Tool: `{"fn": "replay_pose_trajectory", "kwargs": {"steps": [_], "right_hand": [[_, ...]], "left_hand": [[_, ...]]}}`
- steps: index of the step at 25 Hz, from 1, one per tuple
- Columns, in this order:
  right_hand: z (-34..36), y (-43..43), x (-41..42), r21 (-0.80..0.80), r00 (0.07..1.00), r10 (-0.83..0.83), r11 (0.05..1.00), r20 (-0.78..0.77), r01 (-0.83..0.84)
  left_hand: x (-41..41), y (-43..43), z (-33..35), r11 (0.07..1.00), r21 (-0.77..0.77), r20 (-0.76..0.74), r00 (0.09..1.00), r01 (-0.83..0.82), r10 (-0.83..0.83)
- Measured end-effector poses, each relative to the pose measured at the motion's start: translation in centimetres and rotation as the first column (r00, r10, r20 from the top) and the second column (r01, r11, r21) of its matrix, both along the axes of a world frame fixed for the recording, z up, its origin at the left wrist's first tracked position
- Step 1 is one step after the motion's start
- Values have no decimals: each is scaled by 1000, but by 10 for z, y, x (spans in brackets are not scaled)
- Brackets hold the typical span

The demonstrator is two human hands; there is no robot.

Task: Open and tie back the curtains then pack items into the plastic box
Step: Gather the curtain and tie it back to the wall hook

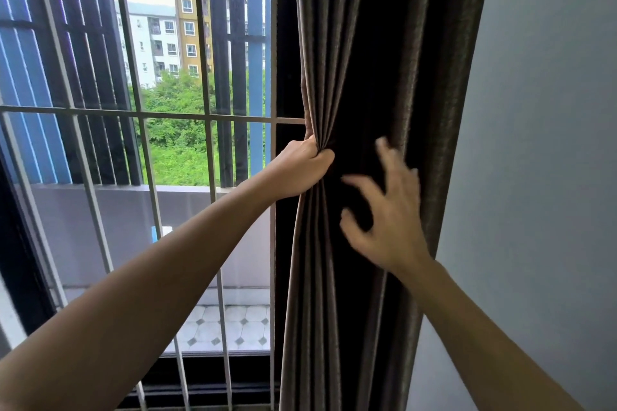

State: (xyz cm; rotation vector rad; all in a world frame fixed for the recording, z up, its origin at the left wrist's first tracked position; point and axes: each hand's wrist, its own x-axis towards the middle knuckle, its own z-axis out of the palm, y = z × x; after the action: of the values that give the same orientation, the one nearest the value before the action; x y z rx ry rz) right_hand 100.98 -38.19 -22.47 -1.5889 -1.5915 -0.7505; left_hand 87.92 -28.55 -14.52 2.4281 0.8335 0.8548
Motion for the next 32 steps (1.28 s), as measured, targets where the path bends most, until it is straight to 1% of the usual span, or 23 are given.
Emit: {"fn": "replay_pose_trajectory", "kwargs": {"steps": [1, 2, 4, 5, 7, 11, 14, 18, 23, 25, 28, 29, 31, 32], "right_hand": [[8, 0, 2, 75, 995, -33, 996, -98, 40], [15, 3, 3, 74, 983, -34, 996, -179, 48], [21, 10, 3, -89, 959, 21, 995, -282, -48], [18, 12, 2, -156, 955, 53, 983, -291, -102], [0, 13, -1, -229, 954, 104, 958, -281, -171], [-38, 4, -17, -249, 929, 185, 930, -320, -271], [-47, -2, -21, -263, 916, 188, 920, -354, -290], [-49, -7, -22, -266, 912, 191, 917, -362, -297], [-52, -5, -20, -336, 902, 200, 879, -382, -338], [-57, -3, -21, -325, 898, 200, 883, -392, -339], [-65, -5, -26, -324, 887, 197, 880, -417, -347], [-68, -6, -27, -340, 883, 198, 869, -425, -359], [-71, -8, -25, -381, 873, 204, 839, -442, -389], [-68, -10, -22, -401, 881, 207, 830, -425, -388]], "left_hand": [[0, 0, 0, 1000, -7, 3, 1000, 6, -6], [0, -1, 1, 1000, -13, 10, 1000, 10, -10], [2, -1, 1, 999, -24, 15, 1000, 21, -21], [2, -1, 1, 999, -25, 12, 1000, 26, -26], [4, 0, 0, 999, -28, 10, 1000, 23, -23], [4, 3, -1, 1000, -19, 24, 1000, 10, -9], [5, 5, -2, 999, -29, 23, 1000, 20, -19], [5, 6, -2, 1000, -22, 17, 1000, 17, -17], [7, 0, 1, 997, -61, 19, 998, 53, -52], [9, -4, 1, 996, -64, 31, 998, 56, -54], [11, -10, 2, 988, -110, 74, 992, 110, -102], [11, -11, 3, 986, -111, 69, 991, 122, -115], [13, -10, 3, 992, -60, 18, 994, 110, -109], [13, -7, 3, 995, -36, -1, 996, 93, -93]]}}
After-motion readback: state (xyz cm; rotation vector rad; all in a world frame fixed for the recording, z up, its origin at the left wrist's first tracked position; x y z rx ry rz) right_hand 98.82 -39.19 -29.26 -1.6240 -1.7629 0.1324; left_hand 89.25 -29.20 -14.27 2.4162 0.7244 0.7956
